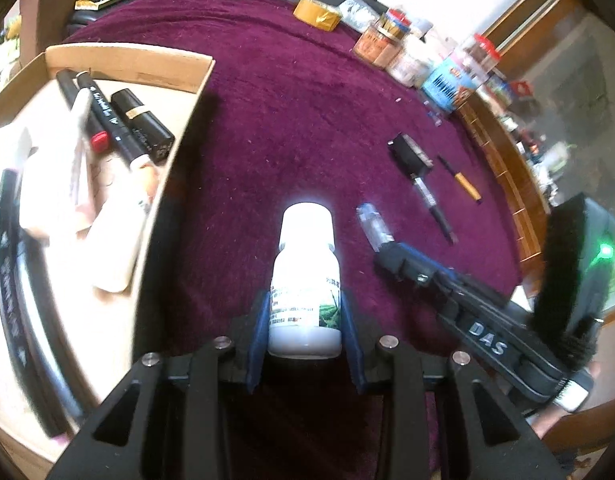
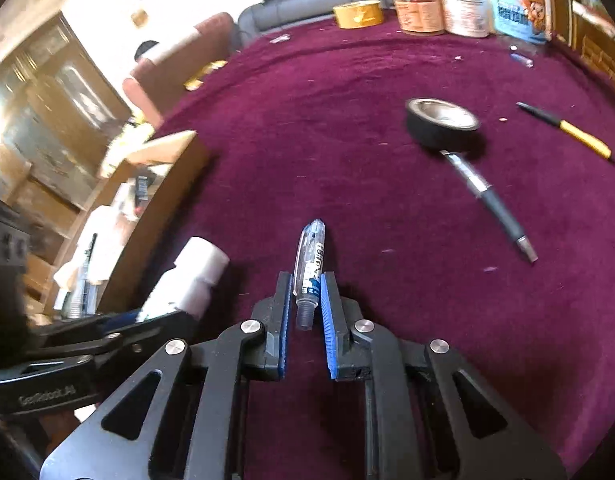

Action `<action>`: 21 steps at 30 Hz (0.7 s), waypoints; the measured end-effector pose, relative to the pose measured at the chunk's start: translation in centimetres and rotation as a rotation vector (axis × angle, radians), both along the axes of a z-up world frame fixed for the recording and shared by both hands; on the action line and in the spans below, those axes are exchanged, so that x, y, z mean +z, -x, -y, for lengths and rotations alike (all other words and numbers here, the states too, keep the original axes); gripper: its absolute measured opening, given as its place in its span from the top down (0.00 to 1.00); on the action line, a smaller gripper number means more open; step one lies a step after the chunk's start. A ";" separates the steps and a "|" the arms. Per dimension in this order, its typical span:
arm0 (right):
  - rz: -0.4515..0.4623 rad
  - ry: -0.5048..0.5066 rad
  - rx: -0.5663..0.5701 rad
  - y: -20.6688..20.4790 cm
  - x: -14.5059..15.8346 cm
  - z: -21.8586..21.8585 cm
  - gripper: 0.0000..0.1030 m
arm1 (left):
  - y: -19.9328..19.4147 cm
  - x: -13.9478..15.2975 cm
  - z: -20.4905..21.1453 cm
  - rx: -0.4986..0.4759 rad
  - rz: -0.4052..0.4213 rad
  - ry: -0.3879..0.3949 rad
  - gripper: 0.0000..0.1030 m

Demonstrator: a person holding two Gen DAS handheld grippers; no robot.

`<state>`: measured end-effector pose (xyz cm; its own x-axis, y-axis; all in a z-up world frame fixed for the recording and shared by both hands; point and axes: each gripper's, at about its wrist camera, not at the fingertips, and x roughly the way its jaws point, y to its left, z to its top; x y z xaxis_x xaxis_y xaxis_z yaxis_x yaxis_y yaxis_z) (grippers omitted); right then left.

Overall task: Organize rigid objects
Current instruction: 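Carry the pill bottle and clear pen into the tray and open both tools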

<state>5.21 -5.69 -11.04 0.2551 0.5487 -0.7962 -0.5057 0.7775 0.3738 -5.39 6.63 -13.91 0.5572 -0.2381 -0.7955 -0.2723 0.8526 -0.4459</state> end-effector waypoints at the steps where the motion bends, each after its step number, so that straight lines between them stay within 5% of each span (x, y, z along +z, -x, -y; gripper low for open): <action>1: 0.001 -0.021 0.007 0.3 0.3 -0.2 0.86 | 0.6 0.5 -0.2 0.002 0.013 0.010 0.67; 7: 0.018 -0.150 0.058 1.8 3.3 -2.1 0.86 | 4.7 3.5 -3.0 0.056 0.092 0.075 0.67; 12: 0.009 -0.211 0.160 2.7 5.0 -6.1 0.86 | 8.6 5.4 -7.2 0.176 0.146 0.048 0.67; 21: 0.012 -0.156 0.285 3.6 3.7 -14.7 0.86 | 11.4 2.2 -13.1 0.356 0.056 0.031 0.67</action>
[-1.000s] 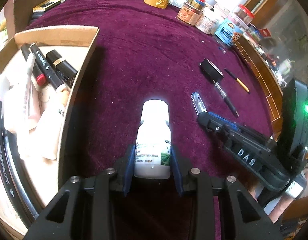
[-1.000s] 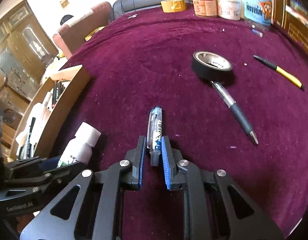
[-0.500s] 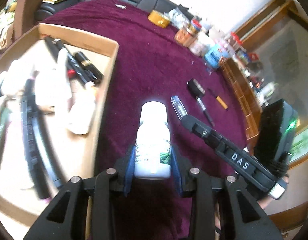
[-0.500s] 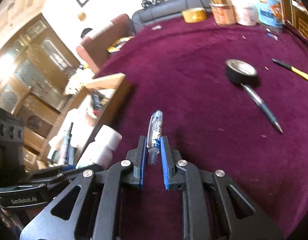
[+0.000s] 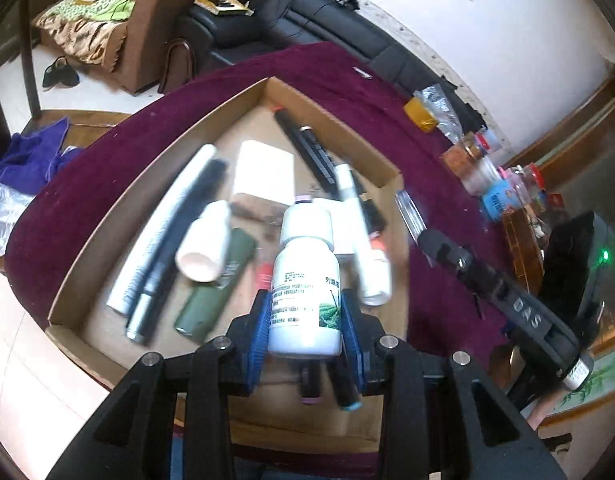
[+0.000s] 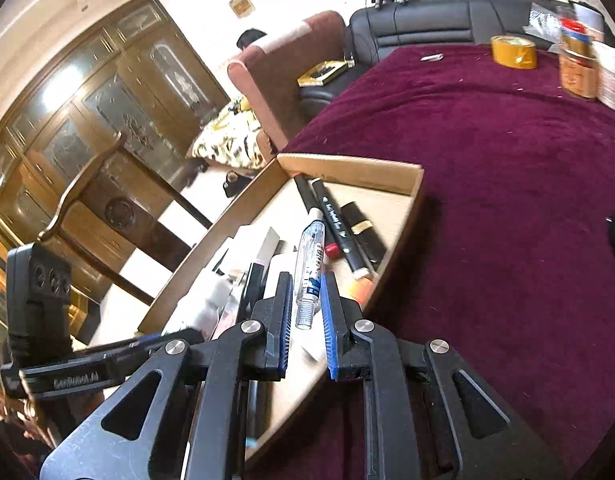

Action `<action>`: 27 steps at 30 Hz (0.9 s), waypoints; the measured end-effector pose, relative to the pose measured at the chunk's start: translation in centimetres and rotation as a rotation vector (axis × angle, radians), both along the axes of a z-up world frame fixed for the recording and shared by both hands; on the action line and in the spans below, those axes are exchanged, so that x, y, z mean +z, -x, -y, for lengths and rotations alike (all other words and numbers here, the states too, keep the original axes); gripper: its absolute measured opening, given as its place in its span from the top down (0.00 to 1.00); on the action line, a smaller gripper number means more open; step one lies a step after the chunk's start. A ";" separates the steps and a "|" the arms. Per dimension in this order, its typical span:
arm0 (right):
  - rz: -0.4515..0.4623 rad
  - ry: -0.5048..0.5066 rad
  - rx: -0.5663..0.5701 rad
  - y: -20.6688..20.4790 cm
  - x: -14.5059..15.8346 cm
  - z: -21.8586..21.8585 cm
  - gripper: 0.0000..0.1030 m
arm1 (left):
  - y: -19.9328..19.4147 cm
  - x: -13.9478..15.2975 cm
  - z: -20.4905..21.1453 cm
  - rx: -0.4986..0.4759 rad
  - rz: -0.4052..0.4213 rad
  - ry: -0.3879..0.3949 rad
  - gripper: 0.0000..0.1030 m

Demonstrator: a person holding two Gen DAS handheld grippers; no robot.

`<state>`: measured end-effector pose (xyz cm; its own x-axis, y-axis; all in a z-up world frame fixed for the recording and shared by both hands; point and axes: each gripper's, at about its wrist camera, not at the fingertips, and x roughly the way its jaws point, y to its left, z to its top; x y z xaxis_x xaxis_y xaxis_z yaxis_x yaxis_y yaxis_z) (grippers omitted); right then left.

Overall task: Organize rigid objects
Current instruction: 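Carry the pill bottle and clear pen into the tray and open both tools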

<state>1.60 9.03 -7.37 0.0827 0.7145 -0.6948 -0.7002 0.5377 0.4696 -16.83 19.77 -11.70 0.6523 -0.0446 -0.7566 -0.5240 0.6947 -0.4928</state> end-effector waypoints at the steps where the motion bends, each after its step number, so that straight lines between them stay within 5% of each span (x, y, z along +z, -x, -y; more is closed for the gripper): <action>1: -0.002 0.011 0.000 -0.2 -0.4 -0.6 0.86 | -0.1 -0.4 -0.1 0.004 -0.012 -0.003 0.67; 18: -0.078 0.088 -0.057 -1.9 -3.1 -2.5 0.85 | -0.4 -0.9 1.4 -0.019 -0.054 -0.146 0.66; 22: -0.078 0.085 -0.049 -1.8 -3.1 -2.4 0.84 | -0.5 -1.0 1.6 -0.020 -0.069 -0.178 0.53; 25: -0.054 0.063 -0.048 -1.8 -2.4 -1.8 0.70 | -0.6 -0.8 2.0 -0.024 -0.068 -0.199 0.42; 27: -0.030 0.030 -0.055 -1.7 -1.8 -1.0 0.49 | -0.5 -0.5 2.4 -0.013 -0.071 -0.240 0.40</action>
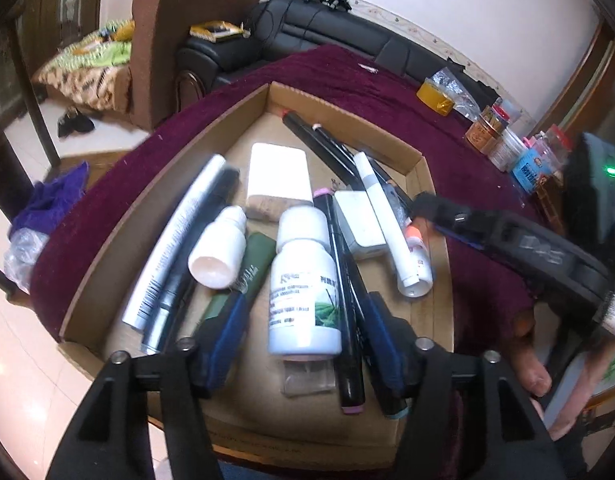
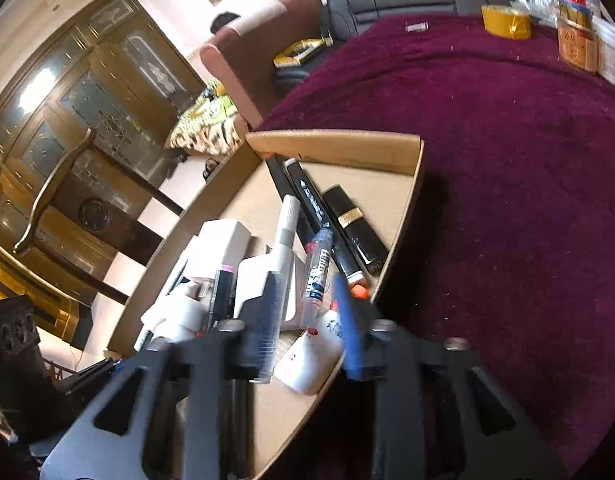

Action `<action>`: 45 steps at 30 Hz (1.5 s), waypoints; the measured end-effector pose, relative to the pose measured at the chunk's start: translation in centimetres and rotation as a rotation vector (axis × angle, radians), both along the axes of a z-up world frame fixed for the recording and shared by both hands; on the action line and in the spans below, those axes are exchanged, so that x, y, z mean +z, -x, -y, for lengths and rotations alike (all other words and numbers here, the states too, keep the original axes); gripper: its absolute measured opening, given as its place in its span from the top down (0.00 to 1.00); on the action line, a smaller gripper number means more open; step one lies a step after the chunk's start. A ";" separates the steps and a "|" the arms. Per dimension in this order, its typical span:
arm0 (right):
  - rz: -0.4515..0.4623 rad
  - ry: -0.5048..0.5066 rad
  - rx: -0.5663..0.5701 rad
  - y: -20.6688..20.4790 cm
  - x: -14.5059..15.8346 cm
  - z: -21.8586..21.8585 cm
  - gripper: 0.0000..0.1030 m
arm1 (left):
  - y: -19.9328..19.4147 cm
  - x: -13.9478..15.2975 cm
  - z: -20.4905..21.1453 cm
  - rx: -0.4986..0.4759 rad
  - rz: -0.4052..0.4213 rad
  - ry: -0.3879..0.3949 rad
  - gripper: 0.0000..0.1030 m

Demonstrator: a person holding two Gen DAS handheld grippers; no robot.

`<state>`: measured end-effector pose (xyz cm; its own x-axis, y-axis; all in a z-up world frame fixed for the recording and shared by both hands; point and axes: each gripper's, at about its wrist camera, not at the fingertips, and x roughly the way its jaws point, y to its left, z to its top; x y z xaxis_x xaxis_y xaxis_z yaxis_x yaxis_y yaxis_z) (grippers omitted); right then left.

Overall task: Organize rigid objects
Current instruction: 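Carry the pill bottle and clear pen into the tray and open both tools, then grasp the tape roll by its rim with the left tool while the right tool grasps the black pen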

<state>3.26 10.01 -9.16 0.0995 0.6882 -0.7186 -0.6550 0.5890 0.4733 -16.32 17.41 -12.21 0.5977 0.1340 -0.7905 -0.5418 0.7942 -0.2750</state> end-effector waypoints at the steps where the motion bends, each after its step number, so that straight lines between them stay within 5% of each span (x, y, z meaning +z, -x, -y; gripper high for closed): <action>1: 0.011 -0.017 0.000 0.1 0.4 0.4 0.48 | 0.0 0.3 0.2 0.002 -0.004 -0.029 0.40; 10: 0.007 -0.151 0.039 -0.8 1.9 5.5 0.48 | -0.4 2.6 2.3 -0.034 0.090 -0.044 0.38; 19: 0.030 -0.124 -0.014 -5.0 1.5 12.6 0.48 | -4.5 3.5 7.0 -0.155 0.101 -0.036 0.38; 24: 0.037 -0.092 -0.103 -9.0 1.7 16.3 0.49 | -6.8 3.5 9.7 -0.214 0.079 -0.036 0.37; 31: 0.004 -0.173 -0.235 -14.2 0.1 20.2 0.49 | -10.0 3.5 12.6 -0.271 0.034 -0.047 0.37; 45: -0.072 -0.145 -0.366 -15.4 -1.0 23.2 0.49 | -16.4 1.3 16.0 -0.349 -0.050 0.039 0.37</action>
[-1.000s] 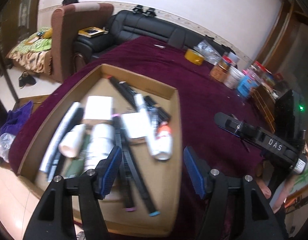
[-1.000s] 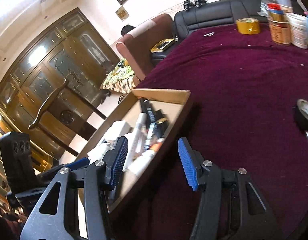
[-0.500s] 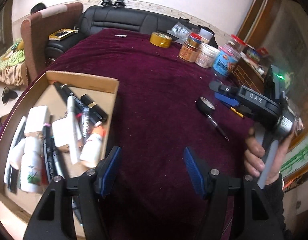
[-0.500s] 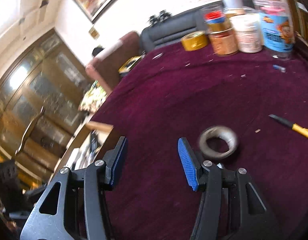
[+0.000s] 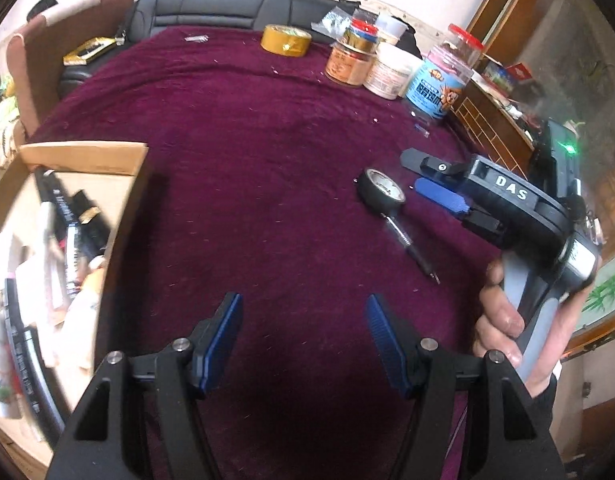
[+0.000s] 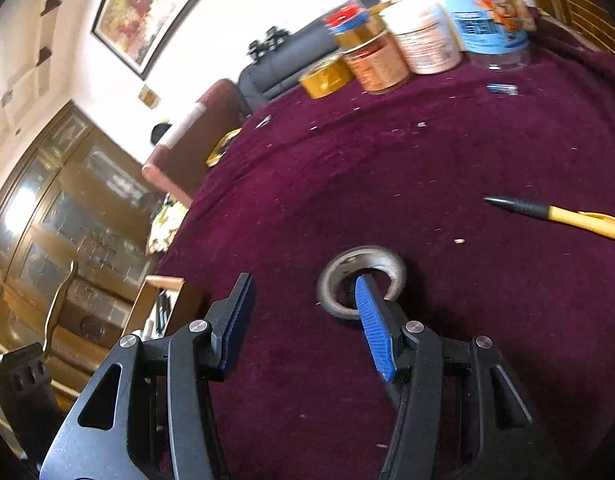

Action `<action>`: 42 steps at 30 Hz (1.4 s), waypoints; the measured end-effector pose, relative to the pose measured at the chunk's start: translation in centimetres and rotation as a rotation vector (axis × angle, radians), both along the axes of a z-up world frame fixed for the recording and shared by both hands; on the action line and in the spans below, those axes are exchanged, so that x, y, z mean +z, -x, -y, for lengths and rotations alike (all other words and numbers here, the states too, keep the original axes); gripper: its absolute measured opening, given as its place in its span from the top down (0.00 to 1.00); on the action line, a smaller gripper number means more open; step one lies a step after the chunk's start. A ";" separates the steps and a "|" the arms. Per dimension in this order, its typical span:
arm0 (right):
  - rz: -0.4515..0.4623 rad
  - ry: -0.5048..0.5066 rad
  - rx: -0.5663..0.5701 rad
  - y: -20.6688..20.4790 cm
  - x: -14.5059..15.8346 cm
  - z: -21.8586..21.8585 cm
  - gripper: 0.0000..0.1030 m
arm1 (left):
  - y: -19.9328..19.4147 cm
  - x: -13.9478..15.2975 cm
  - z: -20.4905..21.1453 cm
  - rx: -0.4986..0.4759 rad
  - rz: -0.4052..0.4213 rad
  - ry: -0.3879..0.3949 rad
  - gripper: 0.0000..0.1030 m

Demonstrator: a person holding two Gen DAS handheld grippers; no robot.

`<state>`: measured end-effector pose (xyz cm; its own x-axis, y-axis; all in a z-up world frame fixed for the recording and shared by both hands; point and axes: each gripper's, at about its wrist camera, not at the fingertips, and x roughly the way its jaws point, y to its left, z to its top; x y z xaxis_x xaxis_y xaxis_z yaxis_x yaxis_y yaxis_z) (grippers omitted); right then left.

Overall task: Organize rigid objects
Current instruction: 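Grasp the tape roll by its rim with the left tool while the right tool grasps the black pen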

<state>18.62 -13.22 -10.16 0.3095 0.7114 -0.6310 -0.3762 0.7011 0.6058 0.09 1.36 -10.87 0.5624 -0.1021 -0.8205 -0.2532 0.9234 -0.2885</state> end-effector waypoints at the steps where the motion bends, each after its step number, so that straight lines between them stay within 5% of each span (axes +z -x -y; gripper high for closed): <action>1: -0.003 -0.005 -0.022 -0.2 0.1 0.4 0.49 | -0.6 -0.2 0.1 -0.009 -0.014 0.019 0.37; 7: -0.051 -0.016 -0.159 -1.3 -0.6 3.5 0.49 | -3.2 -0.9 0.6 -0.026 -0.045 0.048 0.37; 20: -0.147 -0.018 -0.234 -2.1 -2.2 5.2 0.49 | -15.6 -2.9 1.4 -0.038 -0.166 0.085 0.39; 25: -0.136 -0.020 -0.233 -2.0 -1.9 5.2 0.49 | -17.6 -4.8 1.4 0.000 -0.236 0.141 0.66; 28: -0.133 -0.026 -0.229 -2.0 -1.8 5.2 0.49 | -17.4 -4.4 1.7 0.003 -0.221 0.115 0.88; 35: -0.116 -0.005 -0.120 -1.5 -1.5 3.2 0.49 | -13.9 -2.9 -1.2 0.065 -0.206 0.157 0.91; 42: 0.017 0.228 0.060 0.3 -0.9 -1.0 0.49 | -5.9 -1.9 -5.4 0.153 -0.168 0.194 0.91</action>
